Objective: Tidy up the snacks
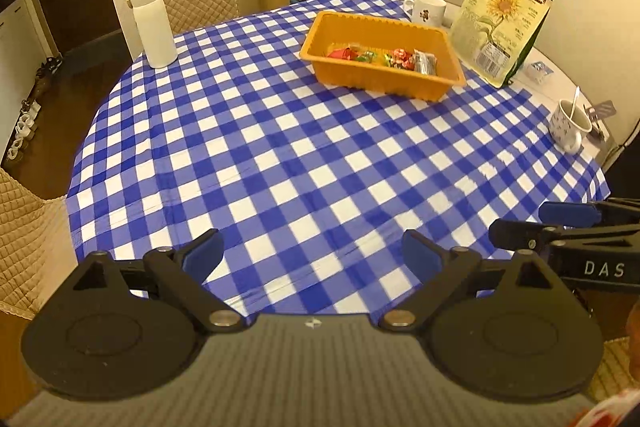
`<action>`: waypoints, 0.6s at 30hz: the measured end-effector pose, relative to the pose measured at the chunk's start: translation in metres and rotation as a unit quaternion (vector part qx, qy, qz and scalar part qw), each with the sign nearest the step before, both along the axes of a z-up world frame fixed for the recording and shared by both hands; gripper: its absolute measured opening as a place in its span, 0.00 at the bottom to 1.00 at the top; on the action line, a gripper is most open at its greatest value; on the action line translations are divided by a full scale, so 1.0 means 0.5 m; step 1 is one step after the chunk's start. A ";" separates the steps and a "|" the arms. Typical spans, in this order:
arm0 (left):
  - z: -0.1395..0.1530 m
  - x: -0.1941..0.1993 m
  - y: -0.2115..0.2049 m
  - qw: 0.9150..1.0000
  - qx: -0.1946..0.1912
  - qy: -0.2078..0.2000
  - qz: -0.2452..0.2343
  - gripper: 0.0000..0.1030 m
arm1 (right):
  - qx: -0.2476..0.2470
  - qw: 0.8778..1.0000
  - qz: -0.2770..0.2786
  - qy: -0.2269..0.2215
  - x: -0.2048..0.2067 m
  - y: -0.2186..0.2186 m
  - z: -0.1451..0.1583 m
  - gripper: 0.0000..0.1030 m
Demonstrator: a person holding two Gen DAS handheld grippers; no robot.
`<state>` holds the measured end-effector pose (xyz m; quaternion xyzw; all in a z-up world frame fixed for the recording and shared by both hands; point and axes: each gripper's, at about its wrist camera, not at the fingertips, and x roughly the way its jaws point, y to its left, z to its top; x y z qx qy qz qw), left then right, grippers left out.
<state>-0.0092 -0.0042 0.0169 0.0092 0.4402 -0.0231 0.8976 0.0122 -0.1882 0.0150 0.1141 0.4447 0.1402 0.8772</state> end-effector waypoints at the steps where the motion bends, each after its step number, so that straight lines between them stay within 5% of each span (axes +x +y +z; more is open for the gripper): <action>1: -0.001 -0.003 0.006 1.000 0.000 0.002 -0.002 0.92 | -0.001 1.000 -0.001 0.001 -0.004 0.007 0.001 0.69; 18: -0.012 -0.020 0.053 0.999 -0.009 0.006 -0.037 0.92 | -0.010 0.999 -0.032 0.016 -0.040 0.059 0.002 0.69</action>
